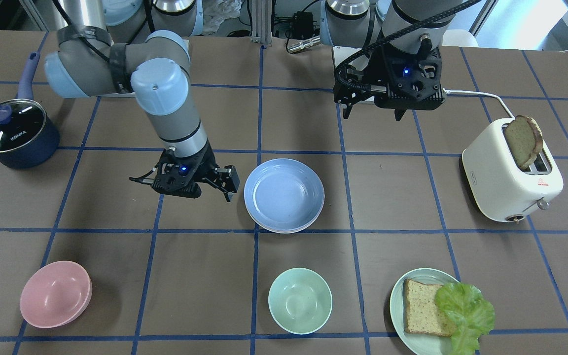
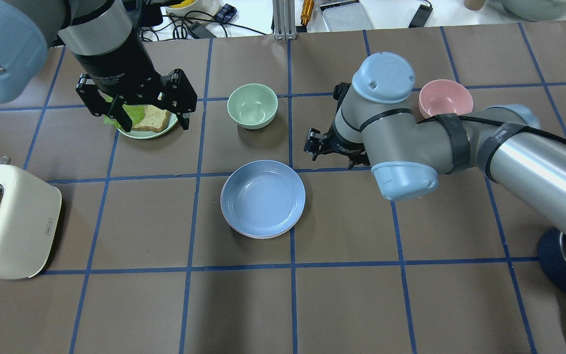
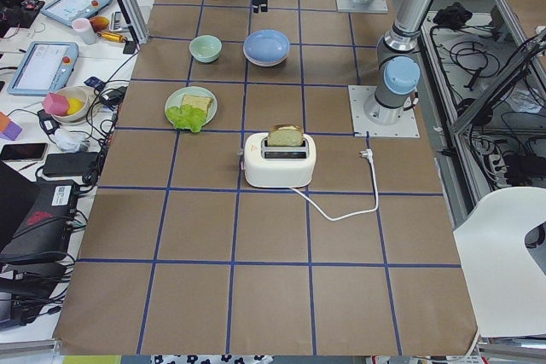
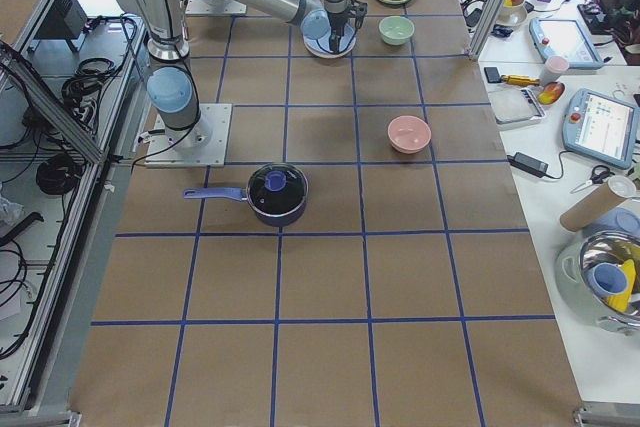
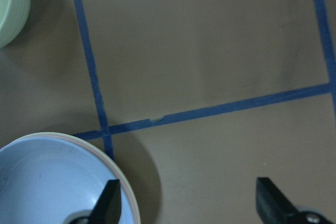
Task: Stack three plates with pink and blue
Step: 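Release the light blue plate and raise the right gripper away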
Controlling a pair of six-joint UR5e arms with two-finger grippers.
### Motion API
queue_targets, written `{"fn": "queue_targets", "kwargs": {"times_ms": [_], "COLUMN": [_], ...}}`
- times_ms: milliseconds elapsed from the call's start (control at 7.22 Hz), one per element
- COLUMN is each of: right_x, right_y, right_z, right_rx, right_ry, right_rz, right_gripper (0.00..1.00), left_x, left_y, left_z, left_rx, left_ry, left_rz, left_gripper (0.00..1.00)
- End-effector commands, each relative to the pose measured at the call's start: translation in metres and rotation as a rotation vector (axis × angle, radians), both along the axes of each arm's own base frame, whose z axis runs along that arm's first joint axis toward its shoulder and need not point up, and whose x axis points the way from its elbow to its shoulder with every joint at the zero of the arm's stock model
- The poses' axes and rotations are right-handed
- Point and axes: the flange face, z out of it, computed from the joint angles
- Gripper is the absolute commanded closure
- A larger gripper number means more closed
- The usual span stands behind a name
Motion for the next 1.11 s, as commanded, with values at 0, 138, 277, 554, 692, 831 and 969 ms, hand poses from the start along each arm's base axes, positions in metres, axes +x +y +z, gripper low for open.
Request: {"fn": "queue_targets", "kwargs": {"times_ms": [0,138,277,554,692,831,969], "right_x": [-0.043,-0.054,-0.072,-0.101,-0.102,-0.104,-0.106], "right_y": [-0.029,-0.042,-0.051,-0.058,-0.046,-0.026,-0.026], "right_z": [0.052,0.100,0.136,0.181,0.197,0.210,0.212], "right_rx": [-0.021,0.049,0.086,0.042,0.057,0.073,0.056], "right_ry": [0.034,0.128,0.157,0.158,0.156,0.167,0.173], "right_rz": [0.087,0.096,0.190,0.192,0.192,0.221,0.298], "right_gripper": [0.00,0.00,0.00,0.00,0.00,0.00,0.00], "left_x": [0.000,0.000,0.000,0.000,0.000,0.000,0.000], "left_y": [0.000,0.000,0.000,0.000,0.002,0.002,0.002], "left_z": [0.001,0.001,0.002,0.003,0.004,0.005,0.005], "left_rx": [-0.001,-0.001,-0.004,-0.006,-0.009,-0.010,-0.012], "left_ry": [0.000,0.000,0.000,0.000,0.001,0.001,0.003], "left_rz": [0.000,0.000,0.000,0.000,0.000,0.000,0.000], "left_gripper": [0.00,0.00,0.00,0.00,0.00,0.00,0.00]}}
